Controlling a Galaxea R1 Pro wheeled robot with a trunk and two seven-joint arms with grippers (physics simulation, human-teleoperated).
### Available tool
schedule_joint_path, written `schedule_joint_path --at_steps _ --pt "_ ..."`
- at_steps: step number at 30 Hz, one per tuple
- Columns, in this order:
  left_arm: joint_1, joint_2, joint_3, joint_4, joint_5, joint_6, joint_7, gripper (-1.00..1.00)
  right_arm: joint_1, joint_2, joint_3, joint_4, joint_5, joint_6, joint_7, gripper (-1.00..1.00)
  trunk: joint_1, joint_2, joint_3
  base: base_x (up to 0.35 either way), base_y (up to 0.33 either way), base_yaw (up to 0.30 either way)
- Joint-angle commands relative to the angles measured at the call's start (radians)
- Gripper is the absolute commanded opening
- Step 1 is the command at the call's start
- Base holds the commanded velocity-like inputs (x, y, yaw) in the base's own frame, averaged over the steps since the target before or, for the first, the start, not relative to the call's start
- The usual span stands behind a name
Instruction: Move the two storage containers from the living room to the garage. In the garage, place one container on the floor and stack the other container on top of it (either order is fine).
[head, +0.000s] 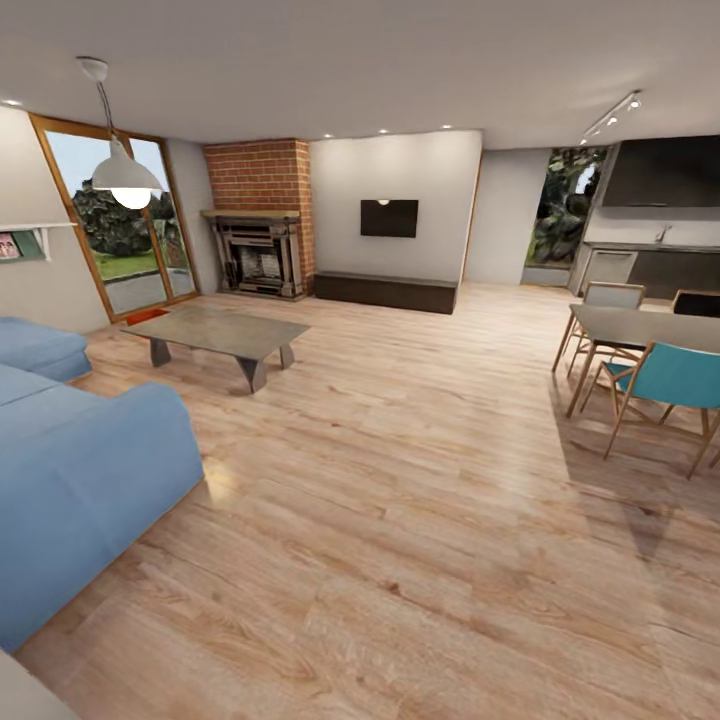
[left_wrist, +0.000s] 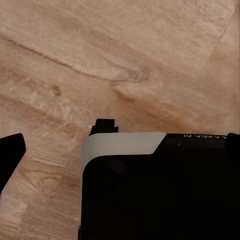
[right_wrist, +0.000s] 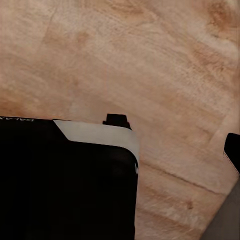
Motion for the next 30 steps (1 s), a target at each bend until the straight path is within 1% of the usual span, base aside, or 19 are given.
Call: schedule_joint_path --at_steps 1,30 --pt "-0.001 0.000 0.000 0.000 0.005 0.002 0.001 1.00 -0.001 0.001 0.008 0.003 -0.009 -0.006 -0.001 1.00 0.001 -0.001 -0.001 0.322 0.000 0.000" --pt "-0.001 0.000 0.000 0.000 0.005 0.002 0.001 1.00 -0.001 0.001 0.008 0.003 -0.009 -0.006 -0.001 1.00 0.001 -0.001 -0.001 0.322 0.000 0.000"
